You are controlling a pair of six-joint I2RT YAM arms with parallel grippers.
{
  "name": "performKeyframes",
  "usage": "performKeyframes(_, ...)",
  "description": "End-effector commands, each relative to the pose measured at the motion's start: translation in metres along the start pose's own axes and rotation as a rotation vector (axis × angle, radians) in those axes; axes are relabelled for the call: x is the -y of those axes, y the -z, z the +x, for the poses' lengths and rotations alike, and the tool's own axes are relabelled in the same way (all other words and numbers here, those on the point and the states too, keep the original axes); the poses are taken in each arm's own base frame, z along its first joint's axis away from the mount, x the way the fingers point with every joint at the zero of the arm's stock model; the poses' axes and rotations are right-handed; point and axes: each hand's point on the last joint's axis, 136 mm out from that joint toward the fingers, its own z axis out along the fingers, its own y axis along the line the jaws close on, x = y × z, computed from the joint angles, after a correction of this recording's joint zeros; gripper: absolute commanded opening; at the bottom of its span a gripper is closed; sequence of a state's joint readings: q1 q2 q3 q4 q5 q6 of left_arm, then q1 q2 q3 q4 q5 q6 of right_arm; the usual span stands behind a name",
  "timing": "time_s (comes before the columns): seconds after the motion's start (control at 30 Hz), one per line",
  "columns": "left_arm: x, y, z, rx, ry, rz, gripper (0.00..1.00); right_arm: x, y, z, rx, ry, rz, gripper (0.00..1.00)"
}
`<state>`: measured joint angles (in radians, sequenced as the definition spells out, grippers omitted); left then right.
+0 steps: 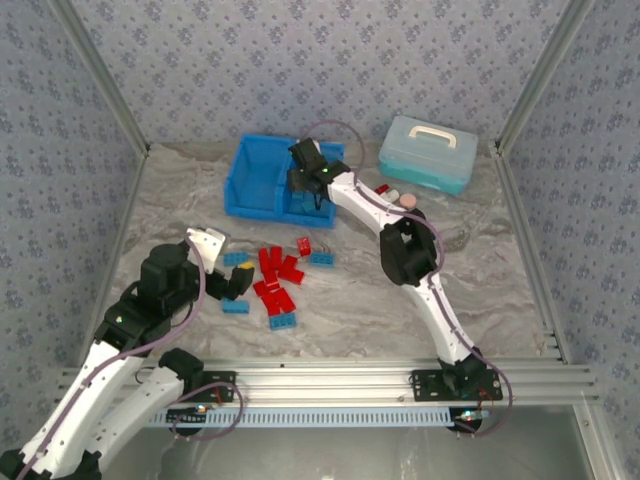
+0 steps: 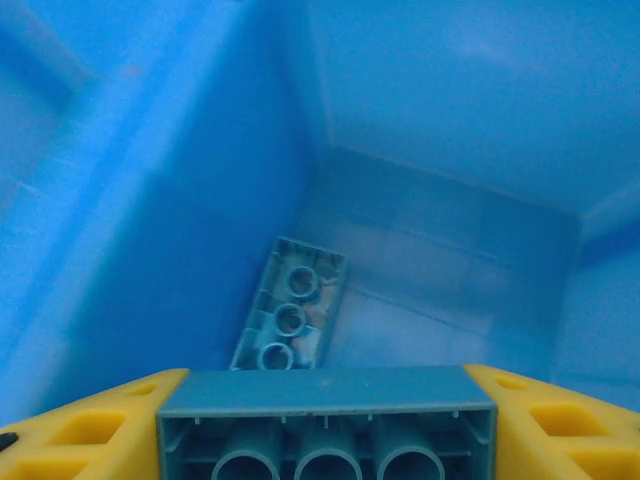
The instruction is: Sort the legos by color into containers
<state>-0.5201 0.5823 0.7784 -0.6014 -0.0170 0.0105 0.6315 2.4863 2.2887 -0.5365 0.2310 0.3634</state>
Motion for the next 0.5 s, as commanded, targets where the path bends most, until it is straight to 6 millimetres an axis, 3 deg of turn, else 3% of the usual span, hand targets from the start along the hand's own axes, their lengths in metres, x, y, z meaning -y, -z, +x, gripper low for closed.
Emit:
performKeyframes(0.0, -0.001, 0.004, -0.008, 0.028, -0.004, -0.007, 0.99, 0.008, -0.004, -0.003, -0.029, -0.015, -0.008, 0.51)
performKeyframes(0.07, 0.0, 0.004, -0.008, 0.026, -0.004, -0.006, 0.99, 0.009, -0.004, 0.003, -0.055, -0.017, -0.007, 0.58)
performKeyframes(0.13, -0.001, 0.003, -0.007, 0.025, -0.004, -0.007, 0.99, 0.007, 0.001, 0.001, -0.056, -0.02, -0.011, 0.76)
performKeyframes(0.2, -0.001, 0.003, -0.008, 0.026, -0.006, -0.006, 0.99, 0.006, 0.009, -0.005, -0.047, -0.014, -0.014, 0.82)
performKeyframes(0.47, 0.0, 0.003, -0.007, 0.023, -0.006, -0.005, 0.99, -0.002, 0.058, -0.044, 0.04, 0.006, -0.047, 0.82)
